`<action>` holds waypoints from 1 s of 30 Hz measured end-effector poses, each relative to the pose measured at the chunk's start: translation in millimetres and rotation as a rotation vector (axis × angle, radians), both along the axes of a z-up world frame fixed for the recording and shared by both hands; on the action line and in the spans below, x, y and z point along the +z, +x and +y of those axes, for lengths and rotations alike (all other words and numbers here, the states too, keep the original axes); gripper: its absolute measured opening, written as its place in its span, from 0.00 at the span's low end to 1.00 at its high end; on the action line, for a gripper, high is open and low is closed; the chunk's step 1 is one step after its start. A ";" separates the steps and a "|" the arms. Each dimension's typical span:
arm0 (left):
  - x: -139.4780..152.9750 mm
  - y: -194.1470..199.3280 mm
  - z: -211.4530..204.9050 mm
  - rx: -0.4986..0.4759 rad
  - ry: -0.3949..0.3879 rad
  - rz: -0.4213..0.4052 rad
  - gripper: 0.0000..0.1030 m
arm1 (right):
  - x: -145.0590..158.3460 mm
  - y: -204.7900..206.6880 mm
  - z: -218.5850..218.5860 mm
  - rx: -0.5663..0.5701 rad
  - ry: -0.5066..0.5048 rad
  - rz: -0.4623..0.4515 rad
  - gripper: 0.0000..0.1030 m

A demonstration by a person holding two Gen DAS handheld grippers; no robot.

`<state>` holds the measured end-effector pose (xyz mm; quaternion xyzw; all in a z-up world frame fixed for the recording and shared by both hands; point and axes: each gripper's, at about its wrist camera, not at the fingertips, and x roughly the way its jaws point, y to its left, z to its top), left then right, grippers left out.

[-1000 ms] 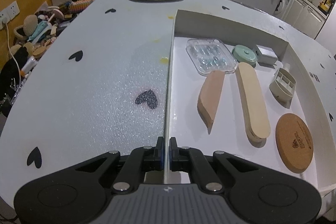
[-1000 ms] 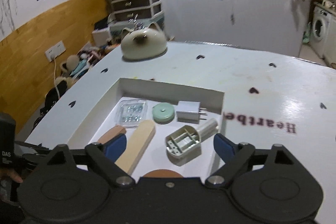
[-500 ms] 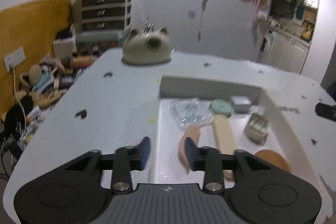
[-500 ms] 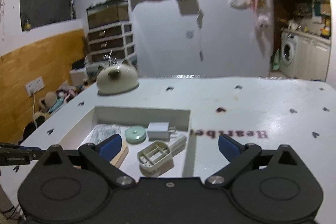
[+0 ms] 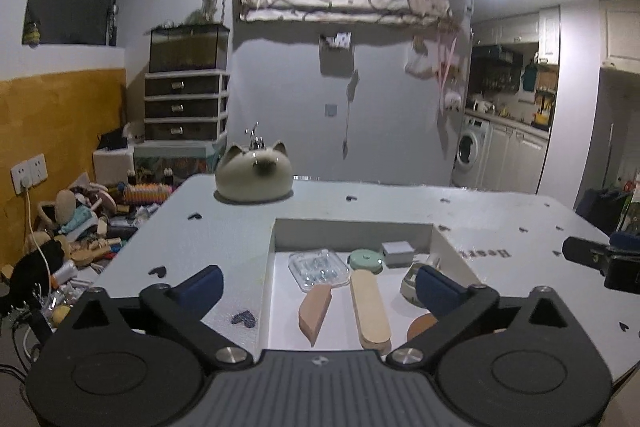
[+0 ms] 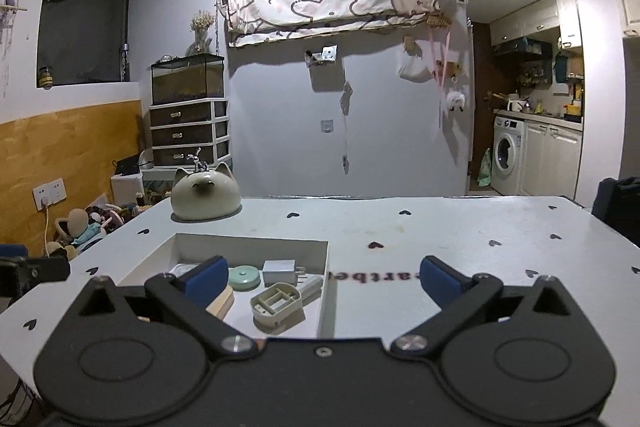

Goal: Organize rigid objects

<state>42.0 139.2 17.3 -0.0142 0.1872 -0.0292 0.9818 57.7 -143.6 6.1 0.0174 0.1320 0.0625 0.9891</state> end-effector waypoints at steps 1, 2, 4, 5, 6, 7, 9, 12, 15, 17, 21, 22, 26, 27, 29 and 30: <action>1.3 -4.7 0.2 0.001 0.006 -0.008 1.00 | 0.9 -5.3 0.5 -0.007 0.000 -0.005 1.00; 2.5 -8.2 0.1 0.003 0.014 -0.013 1.00 | 2.1 -10.0 1.0 -0.012 0.001 -0.009 1.00; 3.5 -15.6 0.5 0.009 0.024 -0.026 1.00 | 3.8 -19.0 2.0 -0.017 0.003 -0.017 1.00; 3.6 -19.6 1.4 0.009 0.021 -0.030 1.00 | 4.5 -23.4 2.5 -0.017 0.002 -0.022 1.00; 3.5 -21.7 2.1 0.005 0.019 -0.029 1.00 | 4.7 -27.2 3.3 -0.019 0.001 -0.027 1.00; 3.2 -24.0 2.5 0.003 0.019 -0.026 1.00 | 4.9 -31.4 3.7 -0.023 -0.003 -0.034 1.00; 2.6 -29.2 3.6 0.012 0.018 -0.027 1.00 | 5.2 -37.9 3.7 -0.031 -0.005 -0.043 1.00; 1.7 -32.6 6.5 0.014 0.016 -0.029 1.00 | 5.2 -45.1 3.3 -0.037 0.001 -0.044 1.00; 1.6 -35.6 7.8 0.015 0.017 -0.035 1.00 | 4.4 -49.6 3.1 -0.044 -0.002 -0.042 1.00; 1.9 -37.7 8.4 0.012 0.018 -0.037 1.00 | 3.9 -51.4 3.3 -0.048 -0.002 -0.040 1.00; 3.2 -41.7 6.9 0.011 0.026 -0.046 1.00 | 4.0 -53.6 4.1 -0.045 -0.006 -0.042 1.00; 3.4 -41.9 6.5 0.010 0.026 -0.045 1.00 | 4.0 -55.0 4.3 -0.042 -0.008 -0.045 1.00; 5.0 -44.6 6.0 0.012 0.025 -0.045 1.00 | 4.6 -59.4 6.7 -0.037 -0.009 -0.048 1.00; 4.8 -43.5 6.4 0.012 0.024 -0.046 1.00 | 4.8 -60.4 7.1 -0.036 -0.009 -0.049 1.00; 5.2 -44.7 6.2 0.011 0.026 -0.046 1.00 | 4.8 -62.8 7.0 -0.034 -0.009 -0.050 1.00; 5.4 -45.8 5.7 0.010 0.028 -0.046 1.00 | 4.8 -62.9 6.9 -0.034 -0.009 -0.049 1.00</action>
